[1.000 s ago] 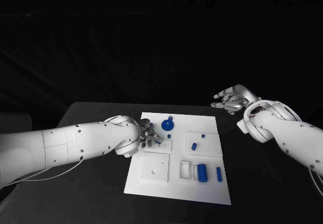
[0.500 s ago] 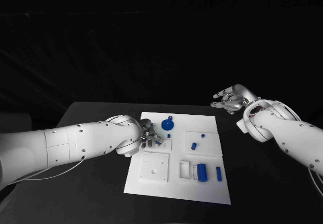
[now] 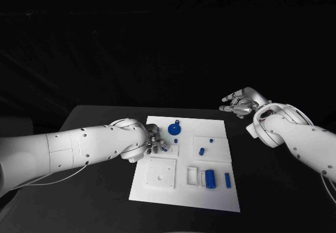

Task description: Assemble the parts on the task board

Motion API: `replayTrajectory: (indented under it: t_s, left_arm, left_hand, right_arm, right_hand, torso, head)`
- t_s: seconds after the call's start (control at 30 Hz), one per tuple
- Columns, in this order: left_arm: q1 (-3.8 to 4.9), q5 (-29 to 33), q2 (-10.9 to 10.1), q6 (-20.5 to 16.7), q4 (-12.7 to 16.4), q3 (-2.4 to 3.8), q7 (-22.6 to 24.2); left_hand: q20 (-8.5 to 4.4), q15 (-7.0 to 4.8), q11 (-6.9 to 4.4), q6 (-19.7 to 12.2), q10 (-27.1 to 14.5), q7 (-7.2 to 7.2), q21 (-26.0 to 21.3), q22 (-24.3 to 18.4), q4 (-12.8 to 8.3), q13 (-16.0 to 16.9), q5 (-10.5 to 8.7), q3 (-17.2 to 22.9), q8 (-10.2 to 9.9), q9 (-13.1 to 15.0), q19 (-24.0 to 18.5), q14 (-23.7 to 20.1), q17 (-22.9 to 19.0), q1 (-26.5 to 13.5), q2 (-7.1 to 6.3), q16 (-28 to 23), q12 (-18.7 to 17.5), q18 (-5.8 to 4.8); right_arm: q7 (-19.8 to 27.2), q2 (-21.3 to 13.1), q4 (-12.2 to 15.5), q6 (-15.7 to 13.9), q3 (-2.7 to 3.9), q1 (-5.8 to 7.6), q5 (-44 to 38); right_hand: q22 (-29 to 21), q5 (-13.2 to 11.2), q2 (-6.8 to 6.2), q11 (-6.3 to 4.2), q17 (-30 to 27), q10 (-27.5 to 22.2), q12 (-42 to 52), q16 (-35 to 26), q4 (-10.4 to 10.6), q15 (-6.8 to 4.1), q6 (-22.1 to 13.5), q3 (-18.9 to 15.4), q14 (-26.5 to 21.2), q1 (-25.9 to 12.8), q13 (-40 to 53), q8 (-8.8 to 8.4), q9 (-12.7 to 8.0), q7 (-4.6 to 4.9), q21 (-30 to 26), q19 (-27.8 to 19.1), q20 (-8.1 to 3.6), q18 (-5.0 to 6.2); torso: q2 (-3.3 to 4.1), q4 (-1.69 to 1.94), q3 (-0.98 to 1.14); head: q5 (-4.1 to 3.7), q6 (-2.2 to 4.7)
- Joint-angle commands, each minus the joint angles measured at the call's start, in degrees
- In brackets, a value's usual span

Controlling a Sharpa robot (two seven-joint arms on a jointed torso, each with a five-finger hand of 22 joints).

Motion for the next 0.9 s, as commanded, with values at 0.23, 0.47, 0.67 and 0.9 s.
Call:
replayTrajectory:
  t_s: [0.23,0.47,0.67,0.9]
  left_arm:
    - [-0.13,-1.75,0.16,4.04,0.03,-0.10,-1.03]
    - [-0.14,-2.18,0.32,4.35,0.01,-0.11,-1.07]
    - [-0.15,-2.52,0.26,3.27,0.08,-0.11,-0.81]
    - [-0.16,-2.14,-0.51,-1.29,0.87,-0.09,0.96]
  left_hand:
    - [0.03,-0.13,-0.71,13.64,2.34,-7.08,-0.41,0.95,-0.26,-0.08,0.44,0.30,0.24,29.35,0.55,-0.08,-0.26,0.58,0.49,-0.23,-0.36,-0.87]
    - [0.03,-0.13,-0.71,13.64,2.34,-7.08,-0.41,0.95,-0.26,-0.08,0.44,0.30,0.24,29.35,0.55,-0.08,-0.26,0.58,0.49,-0.23,-0.36,-0.87]
    - [0.03,-0.14,-0.71,13.61,2.35,-7.07,-0.45,0.97,-0.29,-0.14,0.43,0.28,0.25,29.34,0.62,-0.03,-0.47,0.51,0.56,-0.25,-0.34,-0.87]
    - [-0.05,-0.22,-0.77,13.77,2.35,-7.13,-0.38,0.99,-0.10,-0.08,0.44,0.22,0.33,29.47,0.83,0.23,-0.16,0.40,0.57,-0.03,-0.07,-0.86]
  right_arm:
    - [0.47,0.01,0.18,0.60,0.03,-0.09,0.06]
    - [0.50,0.01,0.19,0.59,0.03,-0.10,0.08]
    - [0.53,0.01,0.17,0.55,0.03,-0.11,0.12]
    - [0.58,-0.06,0.14,0.49,0.03,-0.11,0.17]
  right_hand:
    - [4.06,0.21,-0.17,-0.02,-0.01,-0.28,0.32,-0.07,0.04,-0.11,0.26,0.26,-0.23,-0.59,-0.07,-0.22,-0.09,-0.01,-0.22,2.21,0.06,0.80]
    - [4.06,0.21,-0.17,-0.02,-0.01,-0.28,0.32,-0.07,0.04,-0.11,0.26,0.26,-0.23,-0.59,-0.07,-0.22,-0.09,-0.01,-0.22,2.21,0.06,0.80]
    - [4.06,0.21,-0.17,-0.02,-0.01,-0.28,0.32,-0.07,0.04,-0.11,0.26,0.26,-0.23,-0.59,-0.07,-0.22,-0.09,-0.01,-0.22,2.21,0.06,0.80]
    - [4.06,0.31,-0.16,-0.03,-0.06,-0.26,0.36,-0.14,0.15,-0.13,0.32,0.33,-0.24,-0.71,-0.08,-0.21,-0.09,-0.02,-0.22,2.26,0.04,0.80]
  torso:
    - [0.00,0.04,0.01]
    - [0.01,-0.01,-0.03]
    - [0.00,-0.01,0.00]
    - [0.01,0.02,-0.04]
  head:
    - [0.10,-0.02]
    - [0.10,0.01]
    - [0.11,-0.01]
    - [0.06,0.14]
